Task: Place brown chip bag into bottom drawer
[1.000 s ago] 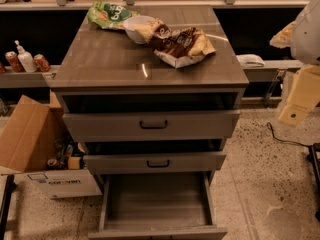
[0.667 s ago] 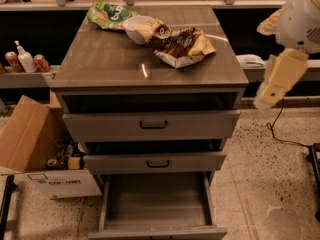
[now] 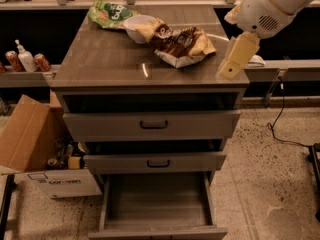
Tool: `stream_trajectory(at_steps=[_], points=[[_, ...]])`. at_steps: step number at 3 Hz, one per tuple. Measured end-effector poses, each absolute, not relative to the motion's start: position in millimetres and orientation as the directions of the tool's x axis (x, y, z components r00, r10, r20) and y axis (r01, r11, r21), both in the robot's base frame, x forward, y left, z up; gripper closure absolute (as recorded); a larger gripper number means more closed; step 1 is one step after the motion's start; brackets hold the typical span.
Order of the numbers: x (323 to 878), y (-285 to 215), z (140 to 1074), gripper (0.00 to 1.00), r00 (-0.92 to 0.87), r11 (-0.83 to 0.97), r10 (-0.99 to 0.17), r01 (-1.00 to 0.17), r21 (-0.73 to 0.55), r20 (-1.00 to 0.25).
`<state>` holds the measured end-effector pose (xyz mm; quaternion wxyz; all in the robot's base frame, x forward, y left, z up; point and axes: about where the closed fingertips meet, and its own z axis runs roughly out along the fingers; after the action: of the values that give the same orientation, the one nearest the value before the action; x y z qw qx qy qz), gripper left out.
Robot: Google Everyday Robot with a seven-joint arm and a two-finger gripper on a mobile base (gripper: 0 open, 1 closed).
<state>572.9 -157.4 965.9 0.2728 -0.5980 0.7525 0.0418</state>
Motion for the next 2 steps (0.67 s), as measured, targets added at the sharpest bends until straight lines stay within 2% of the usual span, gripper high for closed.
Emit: stream_trajectory(at_steps=[1, 2], points=[[604.4, -134.5, 947.8, 0.0, -0.152, 0.295, -0.857, -0.928, -0.227, -0.492], [605.8, -133.5, 945.6, 0.0, -0.152, 0.294, -0.857, -0.929, -0.224, -0.492]])
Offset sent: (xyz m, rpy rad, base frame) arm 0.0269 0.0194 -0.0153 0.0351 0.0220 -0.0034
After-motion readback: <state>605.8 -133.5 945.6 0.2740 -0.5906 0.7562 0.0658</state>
